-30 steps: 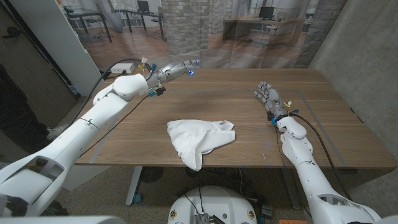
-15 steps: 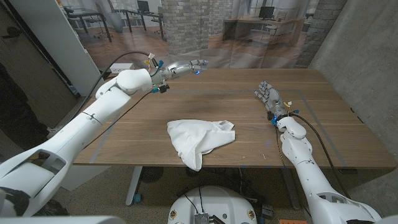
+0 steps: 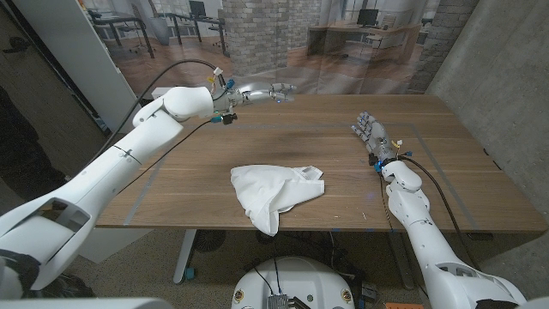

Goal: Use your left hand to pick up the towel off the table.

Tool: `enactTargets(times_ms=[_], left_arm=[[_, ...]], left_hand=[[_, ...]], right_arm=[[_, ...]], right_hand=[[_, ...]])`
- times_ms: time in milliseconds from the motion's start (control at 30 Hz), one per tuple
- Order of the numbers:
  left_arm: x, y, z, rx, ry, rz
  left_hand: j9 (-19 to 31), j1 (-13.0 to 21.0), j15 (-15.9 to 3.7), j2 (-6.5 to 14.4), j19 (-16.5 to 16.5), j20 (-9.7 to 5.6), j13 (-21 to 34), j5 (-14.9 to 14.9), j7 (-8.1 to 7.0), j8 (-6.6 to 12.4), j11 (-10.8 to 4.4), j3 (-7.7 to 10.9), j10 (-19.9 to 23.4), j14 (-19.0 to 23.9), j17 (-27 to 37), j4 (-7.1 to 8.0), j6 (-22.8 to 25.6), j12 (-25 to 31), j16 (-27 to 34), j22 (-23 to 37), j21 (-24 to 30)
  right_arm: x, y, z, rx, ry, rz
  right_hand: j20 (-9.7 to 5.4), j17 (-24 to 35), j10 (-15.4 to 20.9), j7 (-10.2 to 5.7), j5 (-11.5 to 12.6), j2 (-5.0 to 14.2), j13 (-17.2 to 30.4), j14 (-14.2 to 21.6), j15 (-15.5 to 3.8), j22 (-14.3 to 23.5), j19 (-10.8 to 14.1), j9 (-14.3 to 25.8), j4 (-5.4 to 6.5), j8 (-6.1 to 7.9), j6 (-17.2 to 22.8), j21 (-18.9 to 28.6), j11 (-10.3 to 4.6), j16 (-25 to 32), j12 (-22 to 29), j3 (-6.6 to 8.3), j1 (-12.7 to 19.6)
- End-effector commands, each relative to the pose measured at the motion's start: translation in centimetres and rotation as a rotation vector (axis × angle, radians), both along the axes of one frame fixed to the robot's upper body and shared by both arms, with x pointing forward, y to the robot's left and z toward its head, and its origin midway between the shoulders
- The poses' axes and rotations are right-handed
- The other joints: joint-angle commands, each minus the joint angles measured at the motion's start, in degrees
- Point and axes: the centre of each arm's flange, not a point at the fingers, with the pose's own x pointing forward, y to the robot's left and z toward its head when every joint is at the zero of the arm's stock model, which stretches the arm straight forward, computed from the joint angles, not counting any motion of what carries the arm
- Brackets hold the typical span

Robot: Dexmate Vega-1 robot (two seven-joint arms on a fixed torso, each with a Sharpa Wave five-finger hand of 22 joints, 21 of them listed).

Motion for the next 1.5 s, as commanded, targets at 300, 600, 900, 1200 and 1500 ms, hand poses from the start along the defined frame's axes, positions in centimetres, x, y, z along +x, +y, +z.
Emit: enactTargets(times_ms=[300, 600, 900, 1200, 1500], left_arm=[[-2.4, -1.1, 2.0, 0.206, -0.038, 0.045], [-3.4, -1.3, 2.8, 0.274, -0.053, 0.071], [-4.1, -1.5, 3.5, 0.334, -0.062, 0.087], [-4.5, -2.0, 4.0, 0.406, -0.075, 0.094], [-4.5, -2.4, 4.5, 0.455, -0.079, 0.107]], left_hand=[[0.19, 0.40, 0.19, -1.09, 0.12, 0.77, 0.08, 0.07, -0.05, 0.00, -0.01, -0.15, 0.15, 0.08, 0.12, -0.77, -0.05, -0.04, 0.22, 0.21, -0.20], [0.20, 0.46, 0.32, -1.61, 0.43, 0.84, 0.11, 0.14, 0.09, 0.12, 0.13, -0.51, 1.17, 0.52, 0.14, -1.06, 0.33, 0.33, 0.34, 0.24, -0.16], [0.21, 0.47, 0.47, -2.00, 0.68, 0.87, 0.14, 0.19, 0.04, 0.26, 0.19, -0.80, 1.46, 0.79, 0.16, -1.24, 0.84, 0.41, 0.40, 0.26, -0.13], [0.22, 0.54, 0.15, -2.59, 1.26, 0.89, 0.19, 0.31, 0.03, 0.66, 0.21, -1.29, 2.98, 1.44, 0.19, -1.55, 2.32, 0.91, 0.53, 0.24, -0.06], [0.24, 0.68, -0.20, -2.81, 1.90, 1.00, 0.24, 0.37, -0.15, 1.06, 0.04, -1.61, 4.34, 2.31, 0.20, -1.78, 4.10, 1.30, 0.70, 0.22, 0.03]], right_arm=[[0.5, 0.1, 0.3, -0.003, -0.002, 0.010], [0.7, 0.2, 0.2, -0.002, -0.001, 0.016], [0.7, 0.1, 0.4, -0.005, -0.004, 0.014], [1.0, 0.3, 0.5, -0.008, -0.004, 0.018], [1.2, 0.3, 0.6, -0.010, -0.002, 0.016]], right_hand=[[0.14, 0.05, 0.36, 0.05, 0.40, -0.50, 0.13, 0.31, 0.28, 0.28, 0.26, 0.26, 0.16, 0.26, 0.21, 0.33, -0.01, 0.32, 0.38, 0.26, -0.16], [0.14, 0.04, 0.38, 0.06, 0.41, -0.54, 0.13, 0.32, 0.28, 0.28, 0.28, 0.26, 0.17, 0.29, 0.33, 0.33, 0.03, 0.31, 0.38, 0.28, -0.17], [0.19, 0.04, 0.43, 0.06, 0.41, -0.61, 0.13, 0.36, 0.31, 0.28, 0.29, 0.27, 0.20, 0.31, 0.41, 0.34, 0.02, 0.32, 0.39, 0.25, -0.25], [0.20, 0.02, 0.52, 0.07, 0.43, -0.65, 0.14, 0.36, 0.34, 0.28, 0.32, 0.27, 0.19, 0.34, 0.53, 0.34, 0.15, 0.29, 0.41, 0.29, -0.25], [0.18, 0.04, 0.50, 0.04, 0.44, -0.68, 0.14, 0.34, 0.37, 0.28, 0.34, 0.27, 0.25, 0.34, 0.58, 0.34, 0.08, 0.29, 0.40, 0.27, -0.33]])
